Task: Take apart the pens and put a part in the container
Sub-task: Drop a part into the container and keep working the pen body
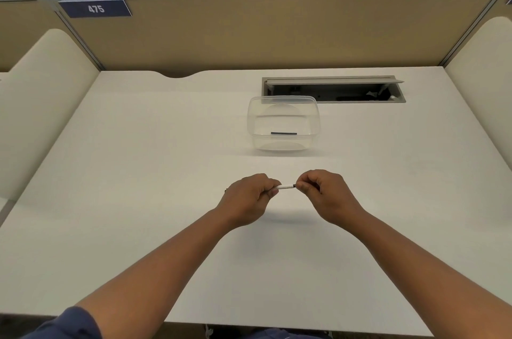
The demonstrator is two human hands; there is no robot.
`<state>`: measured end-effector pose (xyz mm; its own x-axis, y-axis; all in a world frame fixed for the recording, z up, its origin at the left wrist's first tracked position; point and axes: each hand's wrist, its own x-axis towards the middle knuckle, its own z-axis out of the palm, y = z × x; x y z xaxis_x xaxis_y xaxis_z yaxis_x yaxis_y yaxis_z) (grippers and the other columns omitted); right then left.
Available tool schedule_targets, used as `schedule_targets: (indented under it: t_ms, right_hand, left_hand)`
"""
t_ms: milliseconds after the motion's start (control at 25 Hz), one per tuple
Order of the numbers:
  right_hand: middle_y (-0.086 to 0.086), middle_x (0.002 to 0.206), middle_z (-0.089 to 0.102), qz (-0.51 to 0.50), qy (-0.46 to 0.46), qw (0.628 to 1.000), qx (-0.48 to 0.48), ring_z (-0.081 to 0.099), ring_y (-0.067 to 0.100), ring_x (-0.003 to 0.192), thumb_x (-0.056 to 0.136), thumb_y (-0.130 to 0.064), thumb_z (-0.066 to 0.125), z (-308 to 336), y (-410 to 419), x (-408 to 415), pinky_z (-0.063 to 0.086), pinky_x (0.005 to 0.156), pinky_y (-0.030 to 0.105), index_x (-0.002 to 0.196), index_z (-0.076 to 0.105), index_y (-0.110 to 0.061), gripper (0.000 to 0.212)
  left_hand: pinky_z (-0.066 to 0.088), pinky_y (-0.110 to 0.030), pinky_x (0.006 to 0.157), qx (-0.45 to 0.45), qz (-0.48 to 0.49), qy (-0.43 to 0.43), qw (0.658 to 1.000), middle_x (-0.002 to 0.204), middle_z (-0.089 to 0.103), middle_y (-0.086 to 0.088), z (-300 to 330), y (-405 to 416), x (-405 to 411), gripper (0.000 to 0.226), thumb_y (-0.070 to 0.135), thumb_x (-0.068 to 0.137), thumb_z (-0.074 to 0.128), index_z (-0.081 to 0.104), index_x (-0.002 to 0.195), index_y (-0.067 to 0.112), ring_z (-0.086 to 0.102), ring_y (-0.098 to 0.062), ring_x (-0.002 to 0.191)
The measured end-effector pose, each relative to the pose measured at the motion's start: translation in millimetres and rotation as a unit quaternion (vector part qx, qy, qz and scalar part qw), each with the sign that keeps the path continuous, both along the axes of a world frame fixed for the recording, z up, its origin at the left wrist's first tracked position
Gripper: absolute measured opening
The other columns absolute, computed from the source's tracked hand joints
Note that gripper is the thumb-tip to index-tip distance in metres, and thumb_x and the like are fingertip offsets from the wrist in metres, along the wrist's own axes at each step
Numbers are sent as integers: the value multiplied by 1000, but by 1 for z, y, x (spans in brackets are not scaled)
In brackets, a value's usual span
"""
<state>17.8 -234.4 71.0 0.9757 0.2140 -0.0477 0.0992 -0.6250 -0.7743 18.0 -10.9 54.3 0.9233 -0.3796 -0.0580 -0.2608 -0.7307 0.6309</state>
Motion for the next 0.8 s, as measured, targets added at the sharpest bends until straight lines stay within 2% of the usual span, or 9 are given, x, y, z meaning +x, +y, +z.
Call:
schedule_targets:
  t_ms: [200, 320, 400, 520, 680, 760, 800]
  right_hand:
    - [-12, 68, 58, 8, 0, 1000, -6, 51, 0, 67, 98, -22, 59, -4, 2, 0, 35, 55, 14, 82, 67, -18, 19]
    - [-11, 81, 65, 13, -16, 1000, 17, 55, 3, 77, 92, -16, 68, -4, -2, -3, 40, 63, 10, 92, 71, -20, 5]
    - [-8, 85, 67, 24, -48, 998, 16, 57, 4, 81, 88, -11, 72, -5, -4, -5, 41, 67, 9, 99, 73, -18, 13]
    - [-3, 85, 69, 42, -119, 992, 15, 58, 8, 77, 87, -6, 72, -5, -5, -6, 45, 69, 16, 99, 74, -13, 14]
    - [2, 83, 71, 72, -210, 974, -46, 61, 19, 76, 88, -4, 72, -5, -6, -6, 48, 68, 27, 95, 75, -7, 9]
    - [1, 78, 69, 66, -224, 971, -59, 58, 20, 73, 89, -5, 70, -3, -3, -7, 44, 65, 28, 91, 74, -8, 5]
    - [-2, 75, 67, 54, -203, 976, -52, 56, 17, 70, 90, -6, 69, -2, -1, -8, 42, 64, 27, 88, 73, -10, 6]
  left_hand:
    - [52, -41, 71, 31, -7, 3, 999, 78, 55, 10, 4, -2, 2, 20, 38, 102, 44, 64, 101, 35, 52, -13, 77]
    - [51, -39, 69, 20, -1, 38, 999, 76, 60, 10, 6, 0, 4, 23, 45, 100, 44, 64, 97, 35, 54, -12, 75]
    - [48, -37, 64, 0, 6, 67, 998, 72, 62, 10, 6, 1, 6, 25, 46, 98, 46, 67, 96, 33, 53, -12, 68]
    - [38, -31, 58, -40, 13, 111, 993, 57, 52, 15, 6, 2, 9, 25, 42, 99, 51, 72, 93, 30, 42, -9, 54]
    - [34, -31, 59, -79, -1, 154, 985, 57, 44, 10, 9, 0, 12, 25, 35, 101, 55, 76, 89, 27, 36, -14, 55]
    - [35, -31, 59, -74, 7, 143, 987, 55, 45, 10, 11, -3, 11, 25, 35, 100, 55, 75, 87, 28, 38, -13, 54]
    - [36, -31, 59, -58, 16, 128, 990, 55, 47, 10, 11, -4, 10, 24, 37, 100, 55, 74, 86, 30, 40, -11, 54]
